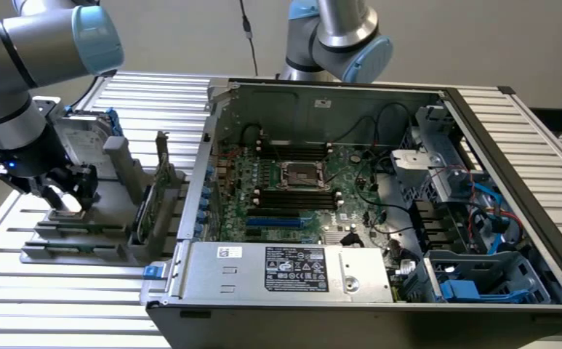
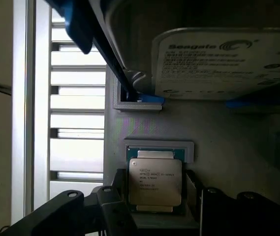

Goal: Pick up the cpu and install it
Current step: 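Pick up the cpu and move it towards the insertion slot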

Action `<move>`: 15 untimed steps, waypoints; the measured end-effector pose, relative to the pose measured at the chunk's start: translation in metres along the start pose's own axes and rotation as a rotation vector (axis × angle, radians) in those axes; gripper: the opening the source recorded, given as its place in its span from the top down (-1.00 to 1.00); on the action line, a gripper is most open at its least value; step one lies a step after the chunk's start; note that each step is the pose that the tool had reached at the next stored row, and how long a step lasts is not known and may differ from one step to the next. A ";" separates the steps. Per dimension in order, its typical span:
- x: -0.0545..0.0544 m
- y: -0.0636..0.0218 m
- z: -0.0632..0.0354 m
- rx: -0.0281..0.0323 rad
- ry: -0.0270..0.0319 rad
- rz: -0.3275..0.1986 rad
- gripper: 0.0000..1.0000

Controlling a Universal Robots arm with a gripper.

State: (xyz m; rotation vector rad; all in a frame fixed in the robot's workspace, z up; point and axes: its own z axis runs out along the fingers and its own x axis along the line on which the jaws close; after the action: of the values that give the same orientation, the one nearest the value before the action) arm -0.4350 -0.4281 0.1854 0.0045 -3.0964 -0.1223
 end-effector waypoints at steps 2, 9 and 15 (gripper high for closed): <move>0.000 0.0000 0.0000 0.0002 0.0000 0.000 -0.17; 0.000 0.0002 -0.0008 0.0001 -0.0001 0.000 -0.09; 0.001 0.0016 -0.0194 -0.0005 0.0007 0.000 -0.09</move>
State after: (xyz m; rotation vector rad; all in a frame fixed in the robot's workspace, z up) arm -0.4350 -0.4281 0.2048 0.0043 -3.0956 -0.1231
